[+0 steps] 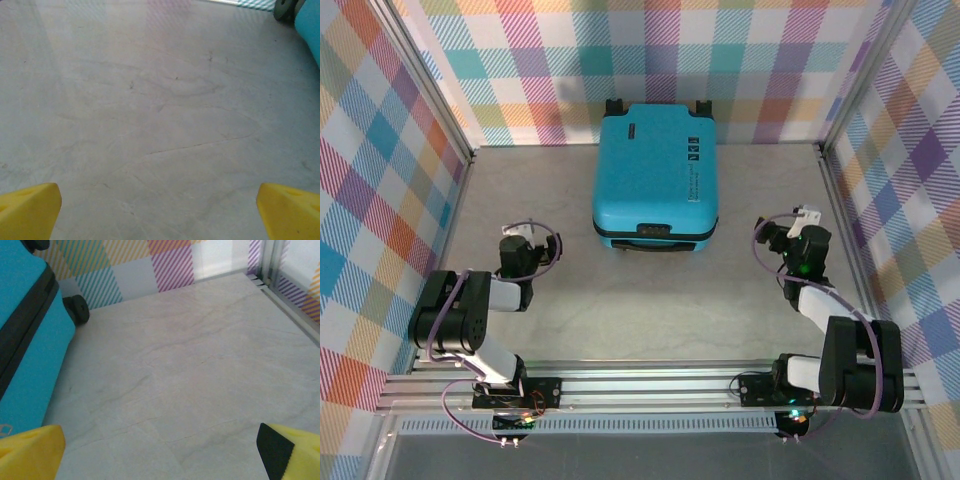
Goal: Pack the luggage
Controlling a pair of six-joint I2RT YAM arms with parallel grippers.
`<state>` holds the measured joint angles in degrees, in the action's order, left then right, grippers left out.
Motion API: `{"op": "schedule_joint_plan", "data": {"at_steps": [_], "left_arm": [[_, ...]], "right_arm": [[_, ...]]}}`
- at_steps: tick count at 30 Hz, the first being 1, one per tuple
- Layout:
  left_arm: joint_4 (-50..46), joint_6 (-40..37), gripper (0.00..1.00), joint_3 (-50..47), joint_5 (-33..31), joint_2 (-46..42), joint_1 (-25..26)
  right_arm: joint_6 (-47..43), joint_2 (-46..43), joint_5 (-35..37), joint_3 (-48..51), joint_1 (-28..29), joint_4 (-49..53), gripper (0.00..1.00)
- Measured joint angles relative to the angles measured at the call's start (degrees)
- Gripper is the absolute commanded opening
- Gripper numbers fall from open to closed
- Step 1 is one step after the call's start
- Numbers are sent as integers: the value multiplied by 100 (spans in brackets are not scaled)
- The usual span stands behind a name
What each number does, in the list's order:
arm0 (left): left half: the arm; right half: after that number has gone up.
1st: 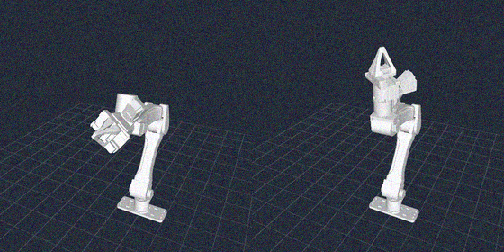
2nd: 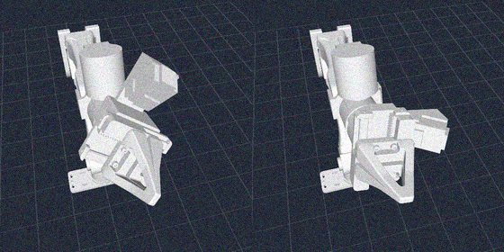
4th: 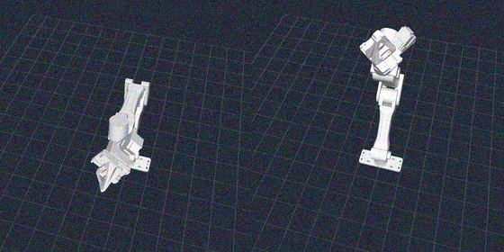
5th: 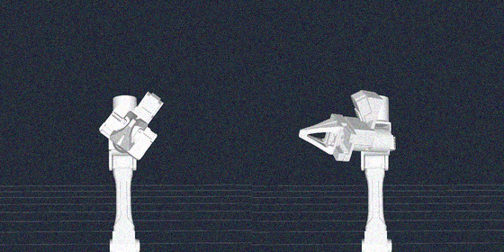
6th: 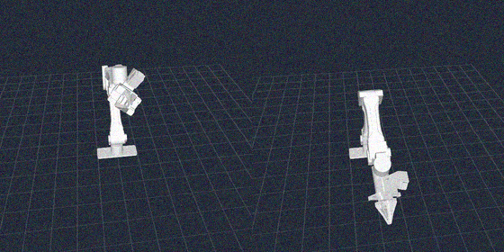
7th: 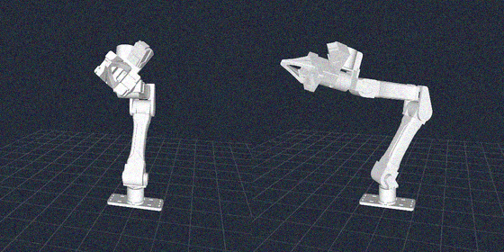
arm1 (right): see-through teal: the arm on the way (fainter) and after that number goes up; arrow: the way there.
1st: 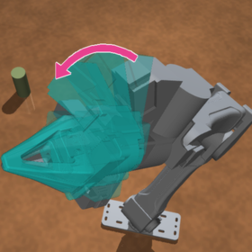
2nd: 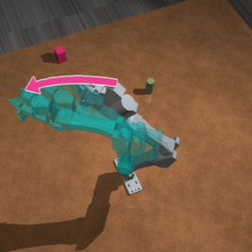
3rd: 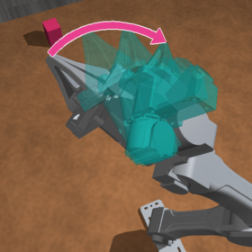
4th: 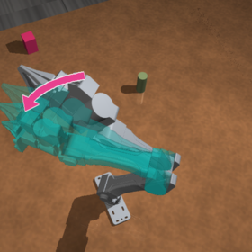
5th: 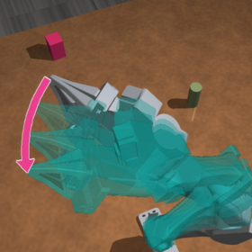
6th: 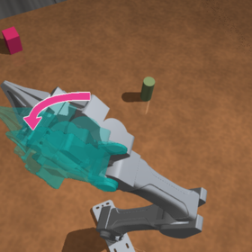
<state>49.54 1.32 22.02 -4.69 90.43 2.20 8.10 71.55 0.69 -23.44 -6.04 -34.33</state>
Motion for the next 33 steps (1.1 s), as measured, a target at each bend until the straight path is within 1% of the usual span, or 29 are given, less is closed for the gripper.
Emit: {"op": "schedule_joint_plan", "data": {"at_steps": [3, 7, 10, 15, 19, 22, 24, 29, 33], "left_arm": [[-15, -90, 100, 35, -116, 0, 120], [-33, -120, 100, 42, -205, 0, 153], [-33, -125, 100, 42, -247, 0, 155], [-33, -142, 100, 42, -249, 0, 153], [-35, -144, 100, 42, -249, 0, 153], [-35, -162, 100, 42, -254, 0, 153], [-35, -164, 100, 42, -271, 0, 155], [-35, -186, 100, 42, -291, 0, 181], [-35, -186, 100, 42, -291, 0, 181]], "right_arm": [[-4, 35, -190, 133, 0, -146, 99], [-63, -59, -404, 553, 0, -688, 99], [-175, -107, -570, 619, 13, -697, 99], [-269, -87, -632, 651, 55, -883, 99], [-306, 501, -638, 669, 83, -1327, 99], [-332, 1294, -658, 719, 162, -1963, 99], [-422, 1589, -737, 684, 219, -1840, 99], [-680, 1661, -1161, 192, 313, -1486, 99], [-713, 1659, -1084, -15, 354, -1438, 99]]}}
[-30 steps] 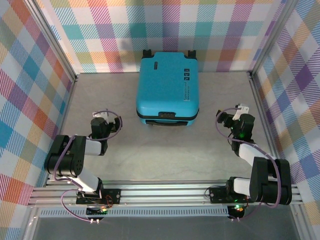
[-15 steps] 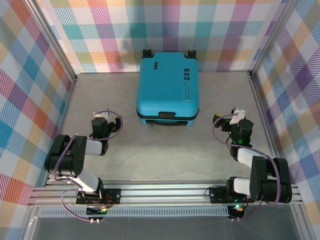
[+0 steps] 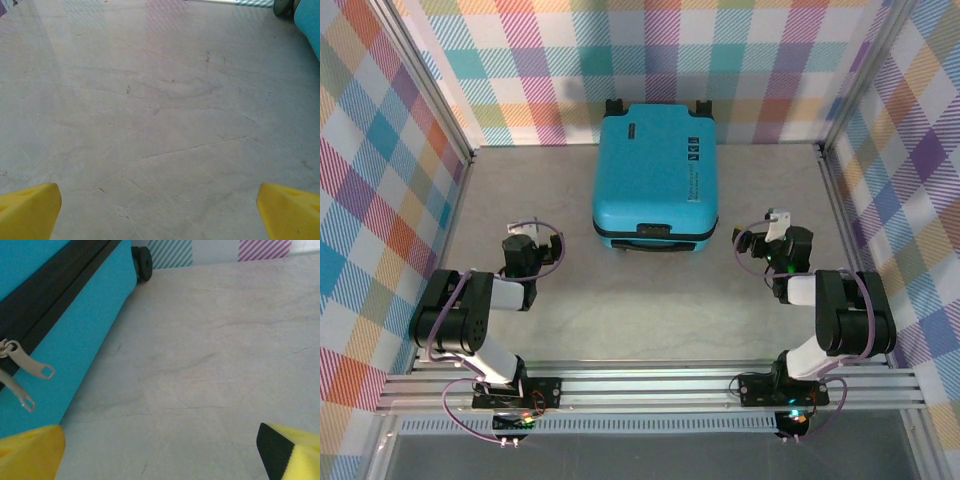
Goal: Pack the luggage
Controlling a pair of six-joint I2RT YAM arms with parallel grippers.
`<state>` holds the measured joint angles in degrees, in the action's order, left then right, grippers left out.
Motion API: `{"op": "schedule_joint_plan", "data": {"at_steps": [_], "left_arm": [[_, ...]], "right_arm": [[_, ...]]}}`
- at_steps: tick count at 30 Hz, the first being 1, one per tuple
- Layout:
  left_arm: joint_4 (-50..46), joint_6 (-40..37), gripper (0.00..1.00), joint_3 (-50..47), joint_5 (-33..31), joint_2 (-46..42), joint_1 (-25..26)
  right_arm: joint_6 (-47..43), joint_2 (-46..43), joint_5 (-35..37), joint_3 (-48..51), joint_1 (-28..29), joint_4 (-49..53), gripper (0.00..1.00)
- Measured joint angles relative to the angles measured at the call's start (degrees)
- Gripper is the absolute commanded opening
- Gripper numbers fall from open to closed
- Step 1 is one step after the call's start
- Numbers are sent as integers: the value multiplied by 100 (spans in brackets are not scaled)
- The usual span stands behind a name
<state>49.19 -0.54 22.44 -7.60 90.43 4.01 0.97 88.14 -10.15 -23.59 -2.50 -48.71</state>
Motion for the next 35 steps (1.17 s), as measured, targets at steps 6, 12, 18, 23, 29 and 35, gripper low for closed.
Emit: {"op": "schedule_joint_plan", "data": {"at_steps": [6, 12, 18, 23, 29, 35], "left_arm": [[0, -2, 100, 0, 0, 0, 0], [0, -22, 100, 0, 0, 0, 0], [0, -24, 100, 0, -2, 0, 0], [0, -26, 100, 0, -2, 0, 0], [0, -37, 100, 0, 0, 0, 0], [0, -37, 100, 0, -2, 0, 0]], "right_arm": [[0, 0, 160, 0, 68, 153, 99], [-2, 0, 216, 0, 68, 188, 99], [0, 0, 219, 0, 68, 188, 99], [0, 0, 219, 0, 68, 190, 99], [-4, 0, 223, 0, 74, 223, 99], [-20, 0, 264, 0, 101, 256, 99]]}}
